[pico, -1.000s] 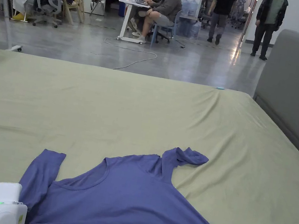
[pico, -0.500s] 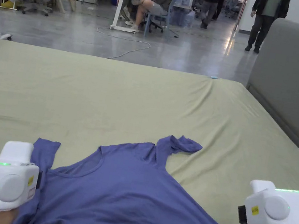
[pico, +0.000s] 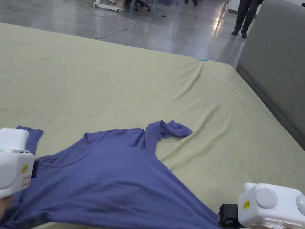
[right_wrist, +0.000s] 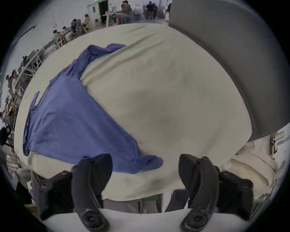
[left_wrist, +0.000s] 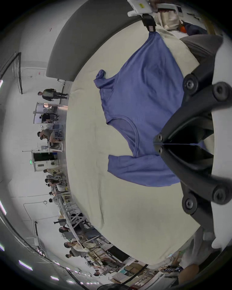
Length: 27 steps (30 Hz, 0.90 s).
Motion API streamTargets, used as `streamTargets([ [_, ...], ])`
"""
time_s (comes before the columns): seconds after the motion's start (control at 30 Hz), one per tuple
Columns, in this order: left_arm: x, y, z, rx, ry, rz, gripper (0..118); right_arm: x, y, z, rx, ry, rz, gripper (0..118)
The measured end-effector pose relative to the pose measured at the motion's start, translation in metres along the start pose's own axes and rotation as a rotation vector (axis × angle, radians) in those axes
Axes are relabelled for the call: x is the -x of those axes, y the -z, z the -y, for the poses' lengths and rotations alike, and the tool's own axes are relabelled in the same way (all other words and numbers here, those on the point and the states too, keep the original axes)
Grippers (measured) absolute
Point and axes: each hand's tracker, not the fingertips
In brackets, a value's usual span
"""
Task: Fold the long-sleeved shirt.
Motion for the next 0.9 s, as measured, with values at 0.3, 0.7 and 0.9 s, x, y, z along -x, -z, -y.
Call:
streamTargets([
  [0.3, -0.01, 0.025, -0.024, 0.021, 0.037, 0.031, 0, -0.001, 0.032, -0.007, 0.082, 0.049, -0.028, 18],
  [0.7, -0.048, 0.127, -0.132, -0.042, 0.124, 0.138, 60, 0.021, 0.038, -0.004, 0.061, -0.081, 0.014, 5],
  [0.9, -0.087, 0.239, -0.178, 0.116, 0.225, 0.176, 118, 0.023, 0.039, -0.008, 0.067, -0.088, 0.023, 5],
])
